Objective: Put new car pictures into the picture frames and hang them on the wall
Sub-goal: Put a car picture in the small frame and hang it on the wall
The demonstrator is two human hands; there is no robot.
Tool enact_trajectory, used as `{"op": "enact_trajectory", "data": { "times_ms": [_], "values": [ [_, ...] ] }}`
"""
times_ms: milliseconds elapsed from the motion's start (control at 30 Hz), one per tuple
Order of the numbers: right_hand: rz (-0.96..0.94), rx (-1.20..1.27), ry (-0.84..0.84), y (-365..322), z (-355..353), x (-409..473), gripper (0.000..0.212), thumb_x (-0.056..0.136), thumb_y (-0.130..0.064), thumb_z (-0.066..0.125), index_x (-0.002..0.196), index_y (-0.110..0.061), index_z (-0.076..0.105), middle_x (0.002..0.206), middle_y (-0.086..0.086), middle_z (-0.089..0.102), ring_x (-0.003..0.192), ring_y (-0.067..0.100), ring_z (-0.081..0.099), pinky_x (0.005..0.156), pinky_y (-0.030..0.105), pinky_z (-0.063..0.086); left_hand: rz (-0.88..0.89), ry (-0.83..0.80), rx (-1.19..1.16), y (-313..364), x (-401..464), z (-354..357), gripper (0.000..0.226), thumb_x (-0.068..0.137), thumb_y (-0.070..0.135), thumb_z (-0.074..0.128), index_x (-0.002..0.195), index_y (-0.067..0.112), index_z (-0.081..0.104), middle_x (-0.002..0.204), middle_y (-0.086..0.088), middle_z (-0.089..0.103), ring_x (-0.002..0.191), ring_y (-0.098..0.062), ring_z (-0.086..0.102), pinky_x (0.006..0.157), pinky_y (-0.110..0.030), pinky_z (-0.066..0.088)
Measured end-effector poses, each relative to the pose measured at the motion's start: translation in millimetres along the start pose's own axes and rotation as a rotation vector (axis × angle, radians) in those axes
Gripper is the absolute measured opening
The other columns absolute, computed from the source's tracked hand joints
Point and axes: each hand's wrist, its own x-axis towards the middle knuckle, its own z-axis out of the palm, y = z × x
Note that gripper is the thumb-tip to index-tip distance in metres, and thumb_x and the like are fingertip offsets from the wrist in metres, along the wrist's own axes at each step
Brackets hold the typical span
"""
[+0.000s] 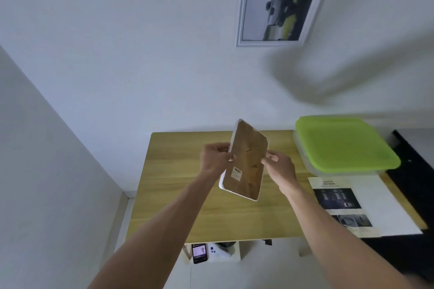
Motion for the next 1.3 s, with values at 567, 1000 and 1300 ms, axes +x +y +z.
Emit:
{"op": "enact_trajectory", "data": {
  "times_ms": [567, 1000, 1300],
  "values": [
    [-0.242, 0.194, 0.167, -68.4, -178.4, 15.0, 0.032, 0.080, -0.023, 0.069, 0.109, -0.011, 0.065, 0.089, -0.005, 0.068, 0.085, 0.023, 0.069, 0.079, 0.040, 0.058, 0.367, -0.133, 0.060, 82.3, -94.7, 183.4, 0.036, 0.071, 0.016, 0.085, 0.105, 0.026, 0.077, 0.099, 0.013, 0.075, 0.093, 0.004, 0.068, 0.080, -0.012, 0.047],
    [-0.383, 0.501, -0.028, -100.4, -311.8, 51.9, 0.029, 0.090, -0.007, 0.063, 0.115, -0.023, 0.069, 0.094, 0.004, 0.072, 0.086, 0.024, 0.064, 0.085, 0.044, 0.053, 0.434, 0.121, 0.304, 189.1, -41.7, 179.8, 0.058, 0.087, 0.043, 0.069, 0.139, 0.022, 0.053, 0.128, 0.004, 0.060, 0.111, -0.015, 0.061, 0.090, -0.028, 0.045],
    [-0.669, 0.294, 0.115, -176.2, -361.8, 94.1, 0.031, 0.100, -0.026, 0.056, 0.130, -0.035, 0.058, 0.108, -0.004, 0.065, 0.099, 0.015, 0.063, 0.075, 0.028, 0.051, 0.732, 0.022, 0.180, 280.3, -0.4, 215.7, 0.010, 0.087, 0.028, 0.072, 0.094, 0.026, 0.078, 0.081, 0.002, 0.073, 0.077, -0.016, 0.068, 0.076, -0.039, 0.056]
  ]
}}
